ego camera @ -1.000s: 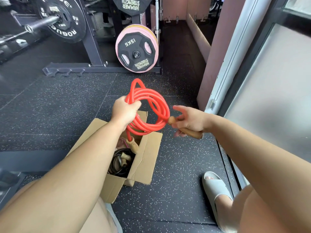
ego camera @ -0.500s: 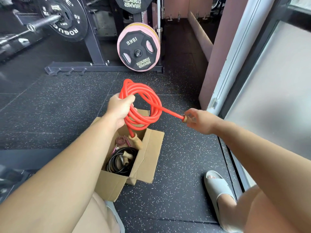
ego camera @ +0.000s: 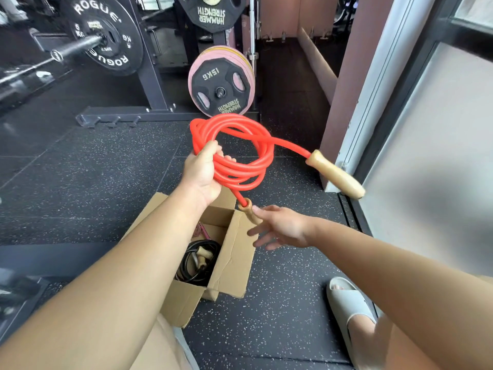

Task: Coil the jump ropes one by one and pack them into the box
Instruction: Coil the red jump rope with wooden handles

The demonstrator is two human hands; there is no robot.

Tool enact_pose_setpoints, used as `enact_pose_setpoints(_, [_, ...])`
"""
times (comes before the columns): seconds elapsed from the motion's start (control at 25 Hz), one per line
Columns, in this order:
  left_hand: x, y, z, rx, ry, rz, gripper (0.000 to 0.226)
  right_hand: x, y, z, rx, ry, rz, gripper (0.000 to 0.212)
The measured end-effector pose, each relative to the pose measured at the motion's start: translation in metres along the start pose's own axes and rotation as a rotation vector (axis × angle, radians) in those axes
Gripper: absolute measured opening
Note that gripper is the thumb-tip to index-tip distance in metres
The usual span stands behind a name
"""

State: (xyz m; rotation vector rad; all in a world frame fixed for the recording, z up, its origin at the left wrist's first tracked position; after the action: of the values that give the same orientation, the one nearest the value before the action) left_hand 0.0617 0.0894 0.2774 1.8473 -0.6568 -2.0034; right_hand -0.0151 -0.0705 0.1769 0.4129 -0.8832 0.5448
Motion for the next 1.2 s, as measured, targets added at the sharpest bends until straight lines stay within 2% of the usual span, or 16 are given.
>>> enact_pose_setpoints(0.16, [0.004,0.012,0.009,0.054,-0.036,0.073,0.012,0.014,-0.008,-0.006,-0.124,-0.128,-0.414,0.050])
enact_pose_setpoints(0.32, [0.007,0.015,0.012,0.095,-0.065,0.090,0.012,0.014,-0.021,-0.007,-0.330,-0.197,-0.590,0.054])
enact_pose_setpoints(0.4, [0.007,0.013,0.010,0.110,-0.072,0.086,0.010,0.014,-0.023,-0.008,-0.330,-0.177,-0.580,0.040])
enact_pose_setpoints(0.48, [0.008,0.011,0.010,0.096,-0.062,0.043,0.010,0.015,-0.023,-0.008,-0.305,-0.157,-0.595,0.012])
enact_pose_setpoints(0.64, [0.005,0.001,0.008,0.018,-0.006,-0.046,0.012,0.027,-0.018,-0.001,-0.312,-0.262,-0.684,0.013])
enact_pose_setpoints(0.8, [-0.003,-0.011,0.003,-0.073,0.016,-0.064,0.015,0.039,-0.010,0.012,-0.282,-0.285,-0.523,0.031])
enact_pose_setpoints(0.96, [-0.010,-0.020,-0.005,-0.108,0.032,-0.068,0.008,0.050,-0.006,0.019,-0.260,-0.273,-0.360,0.018])
enact_pose_setpoints(1.2, [-0.004,-0.033,-0.007,-0.183,-0.017,-0.128,0.003,0.048,0.007,0.021,-0.178,-0.285,-0.041,0.024])
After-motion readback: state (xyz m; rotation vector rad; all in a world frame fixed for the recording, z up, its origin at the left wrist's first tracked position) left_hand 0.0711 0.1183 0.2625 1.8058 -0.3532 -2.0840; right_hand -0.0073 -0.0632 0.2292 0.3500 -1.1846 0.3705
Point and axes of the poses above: each hand's wrist, its own z-axis away from the middle knuckle, its own y-axis out of the palm, x = y × z, the point moved 4 cm from there along -z, towards the middle knuckle, and after that the axes turned 15 degrees about x, right-handed, at the moved point
